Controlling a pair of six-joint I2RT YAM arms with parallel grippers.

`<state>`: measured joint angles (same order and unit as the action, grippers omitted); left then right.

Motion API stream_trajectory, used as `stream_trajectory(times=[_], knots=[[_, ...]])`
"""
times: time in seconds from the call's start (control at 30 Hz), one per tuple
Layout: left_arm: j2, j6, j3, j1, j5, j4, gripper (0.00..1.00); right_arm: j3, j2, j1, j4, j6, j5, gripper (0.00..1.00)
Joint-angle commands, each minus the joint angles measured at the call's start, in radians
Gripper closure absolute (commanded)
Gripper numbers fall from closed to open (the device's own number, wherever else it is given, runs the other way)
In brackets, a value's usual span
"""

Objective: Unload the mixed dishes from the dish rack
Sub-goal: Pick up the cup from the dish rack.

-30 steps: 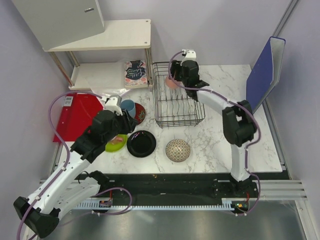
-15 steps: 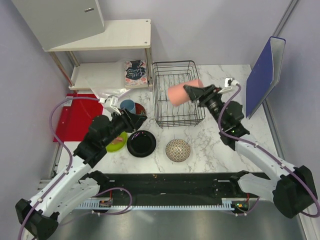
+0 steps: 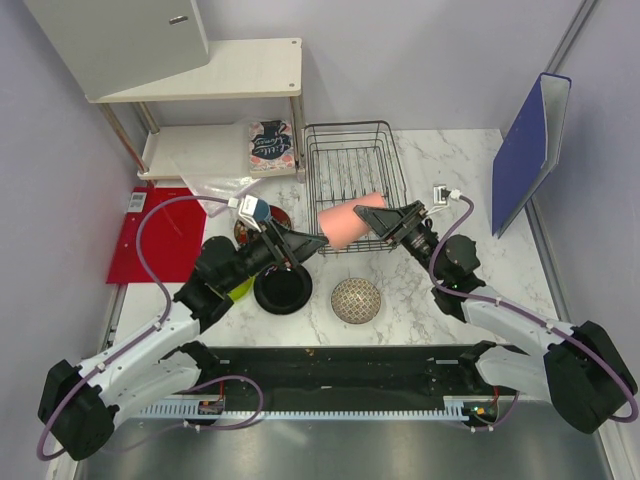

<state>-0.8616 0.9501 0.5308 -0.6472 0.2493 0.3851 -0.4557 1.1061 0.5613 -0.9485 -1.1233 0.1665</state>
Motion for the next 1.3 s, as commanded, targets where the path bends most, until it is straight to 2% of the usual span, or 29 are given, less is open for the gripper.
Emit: stream_trajectory(times=[0.0, 0.27, 0.4, 0.47, 0.5, 0.57, 0.6, 0.63, 0.67, 0.7, 0.73, 0.77, 0.8, 0.83, 0.87, 0.9, 0.97, 1.0, 1.03, 1.13, 1.27], knots=[[-0.023, 0.018, 0.040, -0.032, 0.012, 0.099, 0.17, 0.000, -0.002, 0.017, -0.099, -0.012, 0.011, 1.00], [-0.030, 0.016, 0.038, -0.058, -0.015, 0.159, 0.28, -0.008, 0.023, 0.048, -0.081, 0.017, 0.010, 1.00], [-0.059, 0.019, 0.044, -0.065, -0.005, 0.187, 0.37, -0.009, 0.063, 0.080, -0.090, 0.025, 0.007, 1.00], [-0.076, 0.027, 0.043, -0.069, 0.007, 0.212, 0.53, -0.006, 0.072, 0.097, -0.088, 0.029, 0.002, 1.00], [-0.080, 0.027, 0.044, -0.071, 0.010, 0.215, 0.70, -0.003, 0.075, 0.100, -0.088, 0.031, -0.004, 1.00], [-0.082, 0.024, 0.044, -0.071, 0.015, 0.210, 0.92, 0.005, 0.071, 0.104, -0.084, 0.037, -0.007, 1.00], [-0.079, 0.022, 0.044, -0.071, 0.012, 0.199, 0.98, 0.003, 0.055, 0.104, -0.055, 0.057, -0.013, 1.00], [-0.074, 0.010, 0.054, -0.072, 0.008, 0.177, 0.98, -0.003, 0.043, 0.104, -0.026, 0.074, -0.019, 1.00], [-0.067, 0.001, 0.066, -0.072, 0.004, 0.110, 0.98, -0.012, 0.028, 0.104, 0.012, 0.098, -0.025, 1.00], [-0.063, -0.014, 0.083, -0.072, 0.001, 0.047, 0.98, -0.024, -0.006, 0.106, 0.119, 0.155, -0.033, 0.95], [-0.059, -0.061, 0.107, -0.072, -0.005, -0.022, 0.98, -0.059, -0.024, 0.107, 0.185, 0.193, -0.053, 0.76], [-0.057, -0.089, 0.173, -0.072, -0.034, -0.104, 0.98, -0.086, -0.043, 0.109, 0.264, 0.230, -0.067, 0.30], [-0.056, -0.121, 0.211, -0.072, -0.053, -0.290, 0.98, -0.118, -0.075, 0.111, 0.465, 0.278, -0.100, 0.15], [-0.056, -0.192, 0.288, -0.072, -0.091, -0.364, 0.98, -0.185, -0.089, 0.118, 0.567, 0.354, -0.178, 0.06], [-0.054, -0.226, 0.326, -0.071, -0.113, -0.458, 0.98, -0.216, -0.101, 0.121, 0.656, 0.394, -0.229, 0.02], [-0.059, -0.293, 0.366, -0.071, -0.134, -0.597, 0.98, -0.262, -0.123, 0.120, 0.795, 0.422, -0.275, 0.02], [-0.070, -0.348, 0.496, -0.071, -0.232, -0.754, 0.98, -0.293, -0.146, 0.120, 0.938, 0.483, -0.410, 0.02], [-0.082, -0.387, 0.542, -0.072, -0.279, -0.914, 0.98, -0.314, -0.169, 0.120, 0.979, 0.494, -0.448, 0.02], [-0.102, -0.408, 0.633, -0.072, -0.359, -0.983, 0.98, -0.322, -0.179, 0.120, 1.008, 0.520, -0.488, 0.02], [-0.167, -0.484, 0.775, -0.072, -0.445, -1.231, 0.98, -0.345, -0.207, 0.121, 1.091, 0.548, -0.576, 0.02], [-0.257, -0.545, 0.831, -0.072, -0.489, -1.482, 0.98, -0.350, -0.221, 0.120, 1.160, 0.563, -0.660, 0.02]])
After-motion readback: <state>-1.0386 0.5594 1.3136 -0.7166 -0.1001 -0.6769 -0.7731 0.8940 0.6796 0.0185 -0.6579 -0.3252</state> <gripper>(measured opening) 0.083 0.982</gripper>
